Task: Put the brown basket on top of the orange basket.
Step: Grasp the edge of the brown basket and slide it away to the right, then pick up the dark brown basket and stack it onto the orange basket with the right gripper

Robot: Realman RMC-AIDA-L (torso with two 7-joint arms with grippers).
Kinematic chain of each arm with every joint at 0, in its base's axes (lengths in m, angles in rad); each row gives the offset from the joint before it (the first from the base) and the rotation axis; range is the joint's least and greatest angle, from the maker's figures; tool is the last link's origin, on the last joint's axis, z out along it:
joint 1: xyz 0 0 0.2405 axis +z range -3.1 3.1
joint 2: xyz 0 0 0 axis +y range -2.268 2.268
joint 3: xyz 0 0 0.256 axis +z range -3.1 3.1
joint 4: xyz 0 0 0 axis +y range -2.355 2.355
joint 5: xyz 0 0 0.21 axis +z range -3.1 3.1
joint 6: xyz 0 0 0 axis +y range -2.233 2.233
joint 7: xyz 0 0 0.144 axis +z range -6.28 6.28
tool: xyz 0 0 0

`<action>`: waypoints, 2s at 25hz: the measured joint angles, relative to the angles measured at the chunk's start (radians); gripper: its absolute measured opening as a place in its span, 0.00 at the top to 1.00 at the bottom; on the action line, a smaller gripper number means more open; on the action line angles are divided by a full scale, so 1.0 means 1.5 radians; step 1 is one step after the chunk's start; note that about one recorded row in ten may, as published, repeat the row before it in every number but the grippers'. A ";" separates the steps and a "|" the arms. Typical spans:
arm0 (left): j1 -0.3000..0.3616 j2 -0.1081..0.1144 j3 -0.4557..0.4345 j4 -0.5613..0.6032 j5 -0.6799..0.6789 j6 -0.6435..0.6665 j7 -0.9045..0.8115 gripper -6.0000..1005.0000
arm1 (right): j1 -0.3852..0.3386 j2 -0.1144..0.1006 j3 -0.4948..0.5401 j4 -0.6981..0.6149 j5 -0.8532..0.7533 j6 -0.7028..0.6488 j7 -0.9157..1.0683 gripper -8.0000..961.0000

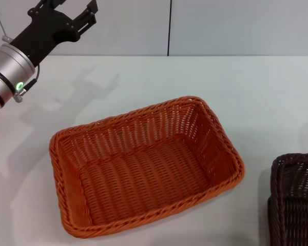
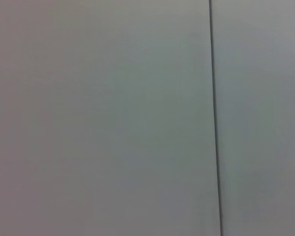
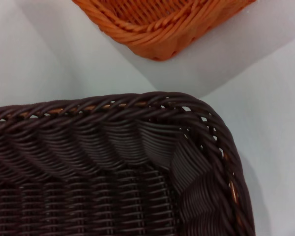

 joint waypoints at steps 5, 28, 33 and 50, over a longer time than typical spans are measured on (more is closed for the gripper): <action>-0.007 0.000 -0.002 -0.011 0.000 0.000 0.000 0.20 | -0.004 0.000 0.001 0.002 -0.001 -0.001 -0.004 0.80; -0.008 0.001 -0.018 -0.022 -0.001 -0.001 0.000 0.20 | -0.028 -0.014 0.128 -0.029 0.116 -0.156 -0.100 0.85; -0.009 0.002 -0.018 -0.022 -0.001 -0.001 0.000 0.20 | -0.035 -0.016 0.149 -0.051 0.157 -0.208 -0.114 0.85; -0.005 0.005 -0.020 -0.021 0.002 -0.003 0.010 0.20 | -0.058 -0.023 0.168 0.030 0.364 -0.235 -0.130 0.85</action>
